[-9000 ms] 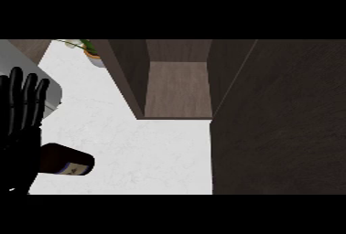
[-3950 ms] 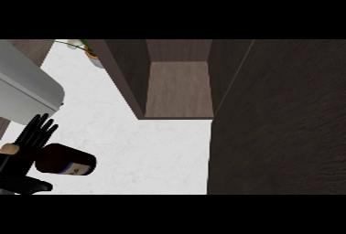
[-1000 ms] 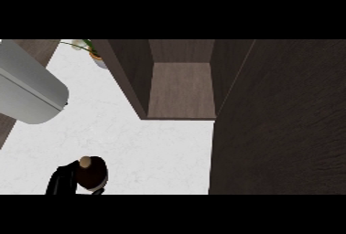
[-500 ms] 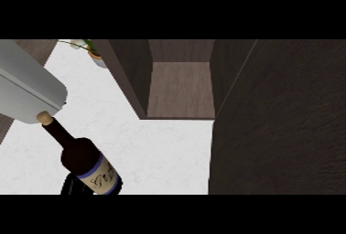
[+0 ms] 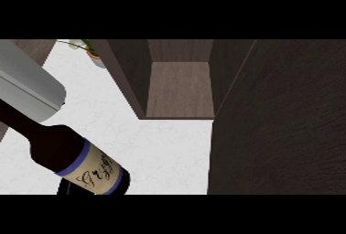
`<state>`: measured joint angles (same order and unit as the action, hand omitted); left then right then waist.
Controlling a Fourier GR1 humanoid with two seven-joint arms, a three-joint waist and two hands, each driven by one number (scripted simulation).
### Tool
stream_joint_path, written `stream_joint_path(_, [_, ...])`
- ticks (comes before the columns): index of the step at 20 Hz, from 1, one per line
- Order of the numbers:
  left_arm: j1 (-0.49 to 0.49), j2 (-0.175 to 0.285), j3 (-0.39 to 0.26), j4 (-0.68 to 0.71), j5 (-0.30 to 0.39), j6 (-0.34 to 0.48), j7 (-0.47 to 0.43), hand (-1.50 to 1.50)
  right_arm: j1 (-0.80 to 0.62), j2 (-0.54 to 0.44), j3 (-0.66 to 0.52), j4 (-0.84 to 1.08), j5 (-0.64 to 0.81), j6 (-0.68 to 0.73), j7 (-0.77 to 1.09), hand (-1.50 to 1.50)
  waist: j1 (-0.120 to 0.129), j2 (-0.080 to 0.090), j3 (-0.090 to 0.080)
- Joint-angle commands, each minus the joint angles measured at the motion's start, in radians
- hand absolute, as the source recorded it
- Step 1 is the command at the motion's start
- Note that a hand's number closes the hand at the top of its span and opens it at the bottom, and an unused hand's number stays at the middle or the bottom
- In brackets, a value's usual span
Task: Pick up the wine, place it into the cabinet and close the cabinet
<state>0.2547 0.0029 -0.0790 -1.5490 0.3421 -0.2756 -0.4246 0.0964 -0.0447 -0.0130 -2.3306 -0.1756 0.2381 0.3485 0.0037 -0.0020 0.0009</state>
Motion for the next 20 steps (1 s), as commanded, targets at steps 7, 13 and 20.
stream_joint_path(7, [-0.165, -0.003, -0.113, -0.165, 0.047, 0.29, 0.191, 1.5, -0.104, 0.0, -0.01, 0.074, 0.006, -0.022, 0.012, -1.5, -0.002, 0.002, -0.001])
stream_joint_path(13, [-0.313, -0.003, -0.186, -0.136, 0.014, 0.447, 0.208, 1.5, -0.016, -0.011, -0.038, 0.037, -0.046, 0.018, -0.012, -1.5, -0.007, 0.002, -0.001])
stream_joint_path(20, [-0.466, -0.003, -0.274, -0.043, -0.021, 0.637, 0.203, 1.5, -0.009, -0.009, -0.06, 0.081, -0.036, 0.04, -0.073, -1.5, -0.009, 0.002, -0.001])
